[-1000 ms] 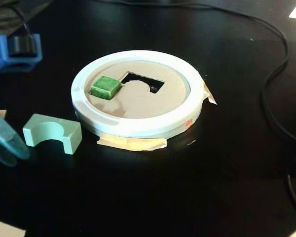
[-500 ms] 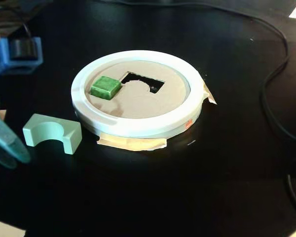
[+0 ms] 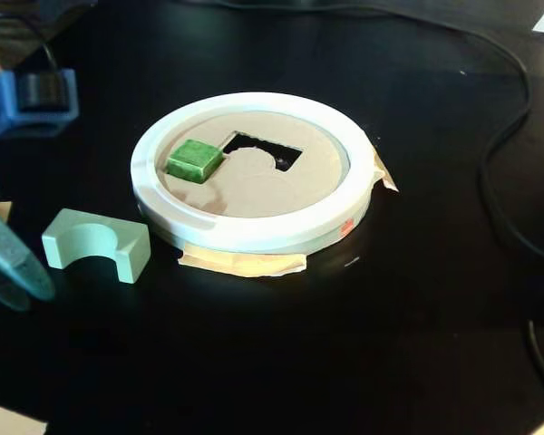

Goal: Pick up the square block and drop it in corresponding square shaped hole

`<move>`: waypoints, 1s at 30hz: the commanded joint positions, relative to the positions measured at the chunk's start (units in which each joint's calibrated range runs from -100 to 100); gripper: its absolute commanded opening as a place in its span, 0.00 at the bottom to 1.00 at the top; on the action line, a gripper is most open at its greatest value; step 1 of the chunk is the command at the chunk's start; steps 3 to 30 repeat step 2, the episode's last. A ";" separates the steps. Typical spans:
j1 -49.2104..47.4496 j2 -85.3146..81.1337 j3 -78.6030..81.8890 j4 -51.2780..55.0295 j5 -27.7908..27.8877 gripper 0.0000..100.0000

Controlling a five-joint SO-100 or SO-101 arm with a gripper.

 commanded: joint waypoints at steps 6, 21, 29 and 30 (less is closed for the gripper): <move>0.52 -0.80 0.08 -1.22 0.15 0.70; 0.52 -0.80 0.08 -1.22 0.15 0.70; 0.52 -0.80 0.08 -1.22 0.15 0.70; 0.52 -0.80 0.08 -1.22 0.15 0.70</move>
